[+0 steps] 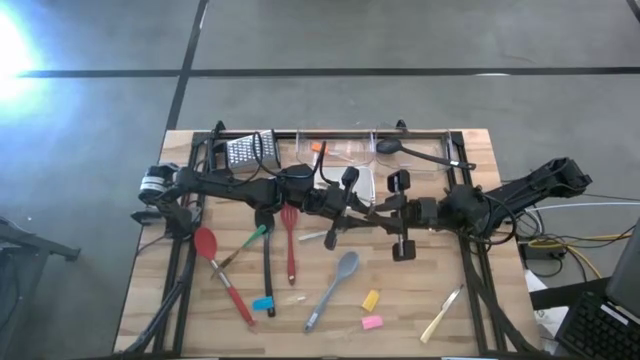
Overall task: Pick & Place Kitchen Items
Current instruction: Put the silver table knife into the white bin
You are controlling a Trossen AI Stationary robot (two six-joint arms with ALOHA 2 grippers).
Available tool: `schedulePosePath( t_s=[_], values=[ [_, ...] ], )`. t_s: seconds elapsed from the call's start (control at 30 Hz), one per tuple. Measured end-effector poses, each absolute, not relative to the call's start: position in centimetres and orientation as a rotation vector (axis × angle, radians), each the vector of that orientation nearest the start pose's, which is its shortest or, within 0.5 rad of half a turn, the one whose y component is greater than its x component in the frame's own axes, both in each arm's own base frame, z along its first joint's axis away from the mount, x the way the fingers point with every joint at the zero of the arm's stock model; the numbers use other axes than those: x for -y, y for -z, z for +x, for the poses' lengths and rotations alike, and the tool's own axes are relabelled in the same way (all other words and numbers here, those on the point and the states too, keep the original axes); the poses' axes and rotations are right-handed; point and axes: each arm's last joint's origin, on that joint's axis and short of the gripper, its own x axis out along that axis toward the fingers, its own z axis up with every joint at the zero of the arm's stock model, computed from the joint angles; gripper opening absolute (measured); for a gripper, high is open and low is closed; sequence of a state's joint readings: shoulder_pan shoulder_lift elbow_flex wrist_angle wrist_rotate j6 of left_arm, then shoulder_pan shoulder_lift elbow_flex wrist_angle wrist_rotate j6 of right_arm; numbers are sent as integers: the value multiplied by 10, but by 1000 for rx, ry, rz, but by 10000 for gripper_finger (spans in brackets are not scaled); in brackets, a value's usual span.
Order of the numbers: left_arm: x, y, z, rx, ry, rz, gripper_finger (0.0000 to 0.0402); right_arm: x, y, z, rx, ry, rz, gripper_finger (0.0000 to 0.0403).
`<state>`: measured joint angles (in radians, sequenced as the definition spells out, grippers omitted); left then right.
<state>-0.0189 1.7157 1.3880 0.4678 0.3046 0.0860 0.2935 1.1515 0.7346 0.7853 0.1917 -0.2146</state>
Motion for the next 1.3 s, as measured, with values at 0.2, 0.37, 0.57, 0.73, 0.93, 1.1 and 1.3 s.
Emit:
schedulePosePath(
  t_s=[0.2, 0.37, 0.57, 0.73, 0.93, 1.1, 1.3],
  values=[
    [16, -356, 404, 152, 318, 99, 72, -67, -335, 241, 366, -65, -115, 36],
    [16, -356, 404, 148, 324, 82, 60, -66, -337, 237, 352, -71, -100, 87],
    [16, -355, 403, 130, 324, 79, 2, -65, -345, 219, 325, -100, -100, 150],
    [9, -358, 394, 50, 289, 116, 1, -62, -354, 195, 286, -129, -85, 167],
    [-8, -370, 374, -48, 223, 153, 1, -54, -352, 171, 171, -147, -6, 162],
    [-33, -374, 356, -155, 142, 157, 1, -50, -339, 159, -7, -152, 95, 152],
    [-71, -365, 344, -310, 39, 121, 1, -48, -321, 152, -191, -130, 184, 141]
  ],
)
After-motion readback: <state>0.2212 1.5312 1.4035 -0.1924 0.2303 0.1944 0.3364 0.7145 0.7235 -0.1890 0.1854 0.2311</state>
